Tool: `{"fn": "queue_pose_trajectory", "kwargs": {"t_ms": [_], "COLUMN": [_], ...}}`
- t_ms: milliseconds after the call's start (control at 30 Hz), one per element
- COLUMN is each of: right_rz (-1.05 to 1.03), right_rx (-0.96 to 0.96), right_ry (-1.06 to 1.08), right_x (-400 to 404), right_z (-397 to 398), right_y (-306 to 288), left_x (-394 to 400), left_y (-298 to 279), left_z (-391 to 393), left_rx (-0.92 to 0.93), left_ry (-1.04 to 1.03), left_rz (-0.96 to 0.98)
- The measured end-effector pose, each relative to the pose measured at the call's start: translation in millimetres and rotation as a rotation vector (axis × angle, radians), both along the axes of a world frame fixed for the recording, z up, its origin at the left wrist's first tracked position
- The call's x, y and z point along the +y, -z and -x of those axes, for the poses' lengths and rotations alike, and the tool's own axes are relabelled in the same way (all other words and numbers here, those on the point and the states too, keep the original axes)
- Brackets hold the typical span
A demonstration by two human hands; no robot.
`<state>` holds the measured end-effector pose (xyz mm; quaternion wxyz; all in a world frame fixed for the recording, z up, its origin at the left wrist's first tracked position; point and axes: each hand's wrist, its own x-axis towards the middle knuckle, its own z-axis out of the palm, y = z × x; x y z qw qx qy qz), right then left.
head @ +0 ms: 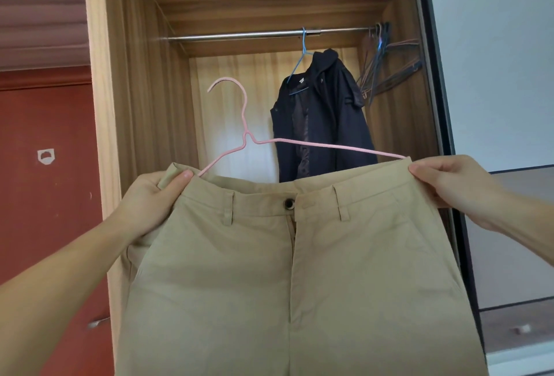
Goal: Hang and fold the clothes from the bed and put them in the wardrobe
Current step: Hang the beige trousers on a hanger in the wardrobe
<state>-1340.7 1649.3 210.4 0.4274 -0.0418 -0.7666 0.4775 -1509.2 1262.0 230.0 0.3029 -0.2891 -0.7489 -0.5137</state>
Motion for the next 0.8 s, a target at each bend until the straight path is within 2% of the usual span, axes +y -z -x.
{"fn": "queue_pose_trajectory", "kwargs": {"t_ms": [200,300,500,567,667,733,800], "right_rz": [-0.153,-0.187,-0.583,-0.620,-0.571,-0.749,-0.973], "right_rx": [0.045,0.045,-0.090,-0.122,-0.156,-0.153,-0.138], "right_ry": [0.228,0.264,0.409,0.383,0.170,0.101,0.150], "right_x": [3.3,2.4,-0.1,0.1,-3.3,-7.9,-10.8], "right_z": [14.1,15.9,17.6,21.6,24.1,23.3,24.5], "right_y": [14.3,17.7,21.9,23.9,30.9,37.9,41.3], "left_x": [0.1,-0.3,-6.2,-7.4,-10.7,-14.0,-15.8], "left_y": [-4.4,-5.7,-3.0,-0.9,4.0,5.9,5.9], "left_z": [1.4,1.6,5.6,5.5,7.5,8.9,10.2], "left_rx": [0.026,0.037,0.057,0.064,0.069,0.050,0.038], "left_ry": [0.025,0.020,-0.021,-0.029,-0.044,-0.057,-0.071], "left_rz": [0.064,0.082,0.122,0.147,0.163,0.149,0.122]}}
